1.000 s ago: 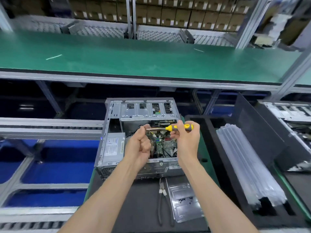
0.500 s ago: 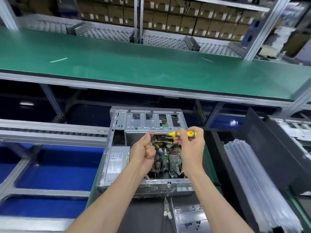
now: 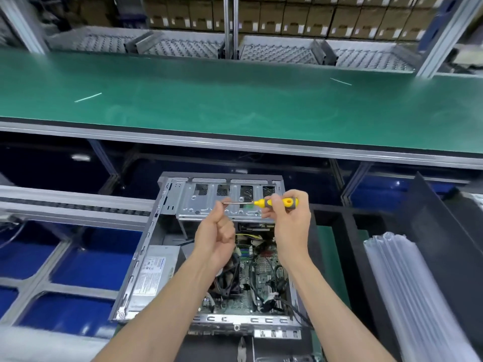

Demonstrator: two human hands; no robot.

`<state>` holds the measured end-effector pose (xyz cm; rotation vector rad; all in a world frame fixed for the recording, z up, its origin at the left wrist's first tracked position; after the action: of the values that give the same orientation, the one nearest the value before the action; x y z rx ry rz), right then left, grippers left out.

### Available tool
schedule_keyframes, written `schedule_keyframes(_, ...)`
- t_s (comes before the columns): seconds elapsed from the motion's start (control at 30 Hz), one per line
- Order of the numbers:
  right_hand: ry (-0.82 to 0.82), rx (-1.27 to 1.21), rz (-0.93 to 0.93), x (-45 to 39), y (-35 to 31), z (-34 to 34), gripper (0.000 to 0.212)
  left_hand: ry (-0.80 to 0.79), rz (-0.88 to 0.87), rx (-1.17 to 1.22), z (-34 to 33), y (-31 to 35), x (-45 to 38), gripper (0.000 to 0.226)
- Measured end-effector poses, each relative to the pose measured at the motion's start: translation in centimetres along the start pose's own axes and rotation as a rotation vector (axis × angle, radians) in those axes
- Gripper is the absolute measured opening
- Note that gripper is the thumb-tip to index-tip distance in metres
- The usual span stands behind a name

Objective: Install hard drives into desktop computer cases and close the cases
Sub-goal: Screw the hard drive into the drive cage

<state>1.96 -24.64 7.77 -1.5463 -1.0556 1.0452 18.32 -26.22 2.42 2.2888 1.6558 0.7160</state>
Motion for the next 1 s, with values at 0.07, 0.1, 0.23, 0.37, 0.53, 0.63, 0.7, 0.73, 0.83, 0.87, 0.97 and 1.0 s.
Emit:
schedule_keyframes(0.07,-0.014,0.018,-0.002,-0.5,-0.1,0.1,0.012,0.000,-0.012,-0.021,-0.2,0.1,-0.4,0.023)
schedule_keyframes(0.1,-0.027,0.038,0.003,-0.7,-0.3,0.1,0.012,0.001,-0.017,-0.044,-0.2,0.2,-0.6,0.023)
schedule_keyframes(0.23,-0.120,0.136,0.067,-1.4,-1.9,0.0,0.014,0.003,-0.024,-0.153,0.1,0.8,-1.4,0.023)
schedule_keyframes(0.37,-0.138,0.202,0.062,-1.6,-2.8,0.0,0.014,-0.009,-0.013,-0.276,0.2,1.6,-2.0,0.023)
schedule_keyframes(0.53,-0.087,0.200,0.019,-1.1,-2.8,0.3,0.014,-0.046,0.004,-0.278,0.0,1.8,-2.3,0.022)
schedule_keyframes(0.63,-0.121,0.201,0.012,-0.7,-2.6,0.0,0.009,-0.061,0.019,-0.246,-0.3,1.8,-2.1,0.021)
schedule_keyframes(0.7,-0.117,0.210,0.009,-0.4,-2.5,-0.2,0.008,-0.073,0.027,-0.229,-0.4,2.0,-2.1,0.023)
schedule_keyframes(0.73,-0.110,0.212,0.007,-0.2,-2.4,-0.3,0.007,-0.080,0.030,-0.219,-0.4,2.1,-2.1,0.023)
schedule_keyframes(0.83,-0.083,0.196,-0.006,0.1,-2.2,-0.6,0.007,-0.098,0.043,-0.195,-0.3,2.4,-2.2,0.024)
schedule_keyframes(0.87,-0.076,0.188,-0.010,0.2,-2.1,-0.7,0.007,-0.101,0.048,-0.197,-0.1,2.5,-2.2,0.023)
schedule_keyframes(0.97,-0.062,0.181,-0.019,0.4,-2.1,-0.9,0.007,-0.106,0.058,-0.234,0.2,2.9,-2.2,0.022)
schedule_keyframes(1.0,-0.057,0.177,-0.019,0.5,-2.1,-0.9,0.007,-0.111,0.059,-0.247,0.3,3.1,-2.2,0.023)
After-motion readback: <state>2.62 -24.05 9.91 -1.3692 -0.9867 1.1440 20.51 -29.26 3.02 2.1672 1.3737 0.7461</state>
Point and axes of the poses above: each hand's wrist, its own x-axis away from the middle knuckle, its own z-axis out of the back of the hand, y = z × x, the point moved 7 cm from there along -x, towards the middle knuckle, and after that the axes turned 12 degrees about -y, right-handed, at the moved point
